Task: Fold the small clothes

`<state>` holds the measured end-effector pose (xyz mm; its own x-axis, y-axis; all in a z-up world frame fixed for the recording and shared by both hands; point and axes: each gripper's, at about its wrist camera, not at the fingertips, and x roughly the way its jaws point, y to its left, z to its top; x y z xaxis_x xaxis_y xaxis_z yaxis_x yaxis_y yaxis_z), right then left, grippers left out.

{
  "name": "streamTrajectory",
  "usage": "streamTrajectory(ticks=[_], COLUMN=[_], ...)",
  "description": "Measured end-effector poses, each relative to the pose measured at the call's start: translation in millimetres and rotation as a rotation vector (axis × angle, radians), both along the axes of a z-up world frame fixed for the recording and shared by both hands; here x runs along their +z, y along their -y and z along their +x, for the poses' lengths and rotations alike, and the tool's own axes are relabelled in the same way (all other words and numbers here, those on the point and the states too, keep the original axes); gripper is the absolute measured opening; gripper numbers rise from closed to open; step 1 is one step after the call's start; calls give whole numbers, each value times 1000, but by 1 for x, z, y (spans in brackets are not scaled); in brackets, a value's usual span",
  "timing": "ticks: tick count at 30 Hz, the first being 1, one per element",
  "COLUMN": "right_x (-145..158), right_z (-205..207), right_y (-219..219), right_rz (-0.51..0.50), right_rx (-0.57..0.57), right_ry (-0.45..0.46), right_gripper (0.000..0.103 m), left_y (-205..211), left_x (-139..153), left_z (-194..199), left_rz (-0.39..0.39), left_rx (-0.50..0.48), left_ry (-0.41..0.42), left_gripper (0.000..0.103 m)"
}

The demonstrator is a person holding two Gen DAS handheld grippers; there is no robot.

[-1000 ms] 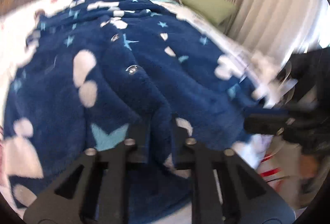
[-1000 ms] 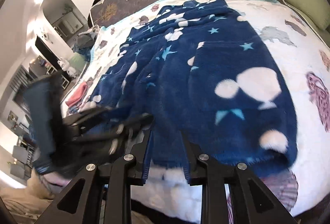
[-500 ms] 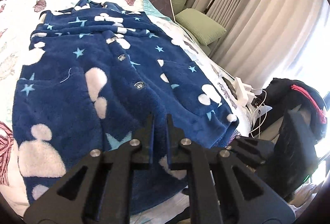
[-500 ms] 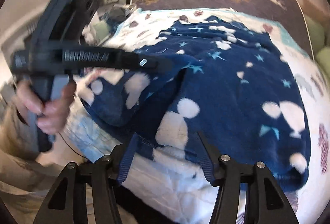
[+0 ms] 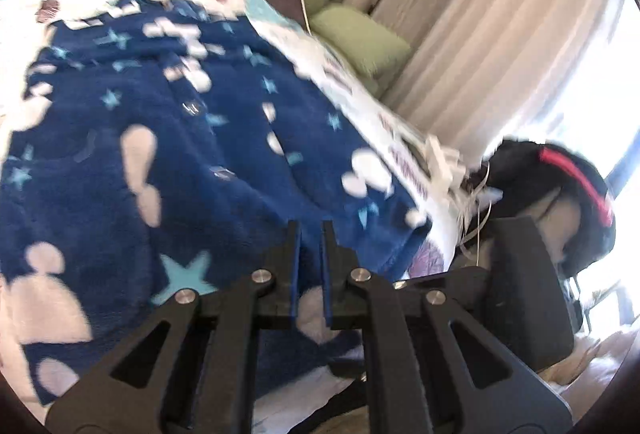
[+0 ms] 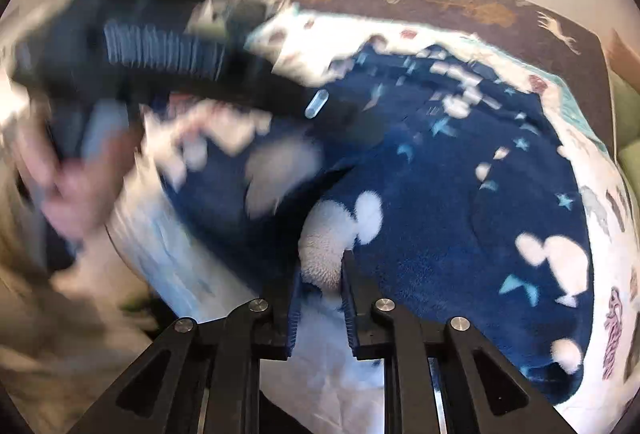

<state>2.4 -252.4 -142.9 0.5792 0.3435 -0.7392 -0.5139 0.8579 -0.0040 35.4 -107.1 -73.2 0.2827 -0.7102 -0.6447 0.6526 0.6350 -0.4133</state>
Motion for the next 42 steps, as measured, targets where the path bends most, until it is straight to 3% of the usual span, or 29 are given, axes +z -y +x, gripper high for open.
streamTrajectory(ticks=[2, 5, 7, 9, 13, 17, 18, 20, 22, 24, 25, 27, 28, 29, 31, 33, 35, 38, 40, 42], right_x=[-17, -17, -9, 2, 28, 30, 26, 14, 2, -4, -6, -7, -7, -7, -5, 12, 21, 3, -19, -18], right_z=[3, -7, -13, -16, 0, 32, 41, 54, 69, 72, 78, 88, 89, 90, 90, 75, 66, 68, 68, 60], right_y=[-2, 7, 24, 41, 91, 91, 87, 80, 71, 68, 64, 56, 51, 45, 39, 44, 54, 65, 77, 89], right_rz=[20, 126, 203, 225, 412, 475, 486, 496, 499, 523, 543, 548, 539, 519, 519, 540, 500, 394, 440, 495], right_rx=[21, 79, 89, 34, -100, -180, -184, -179, -182, -171, -162, -165, -162, -156, -154, -168, -217, -275, -288, -295], right_ry=[-83, -120, -149, -113, -91, -112, -131, -169, -215, -244, -252, -248, -247, -255, -280, -218, -179, -215, -281, -292], right_gripper=[27, 31, 31, 31, 31, 32, 32, 43, 51, 53, 53, 53, 41, 4, 5, 4, 4, 5, 6, 9], left_y=[10, 13, 4, -13, -62, -115, -128, -150, -161, -169, -171, -173, -172, -173, -176, -176, -175, -178, -185, -188], left_x=[-18, -34, -31, -19, -4, -10, -14, -26, -39, -51, -55, -55, -54, -54, -50, -47, -51, -62, -60, -52], left_z=[0, 4, 1, -5, -19, -37, -41, -47, -47, -42, -39, -33, -30, -26, -29, -38, -42, -48, -51, -53], left_rz=[41, 73, 56, 46, 93, 184, 201, 215, 239, 231, 213, 181, 167, 130, 100, 131, 154, 181, 141, 135], left_rx=[-18, -16, -14, 13, 156, 332, 364, 404, 443, 473, 483, 506, 501, 485, 491, 481, 463, 460, 473, 478], left_ry=[-43, -95, -92, -51, 59, 140, 144, 128, 91, 50, 42, 60, 56, 17, 9, 31, 17, 8, -4, 7], left_gripper=[10, 10, 10, 11, 38, 56, 58, 65, 65, 65, 65, 50, 23, 12, 11, 11, 9, 8, 7, 7])
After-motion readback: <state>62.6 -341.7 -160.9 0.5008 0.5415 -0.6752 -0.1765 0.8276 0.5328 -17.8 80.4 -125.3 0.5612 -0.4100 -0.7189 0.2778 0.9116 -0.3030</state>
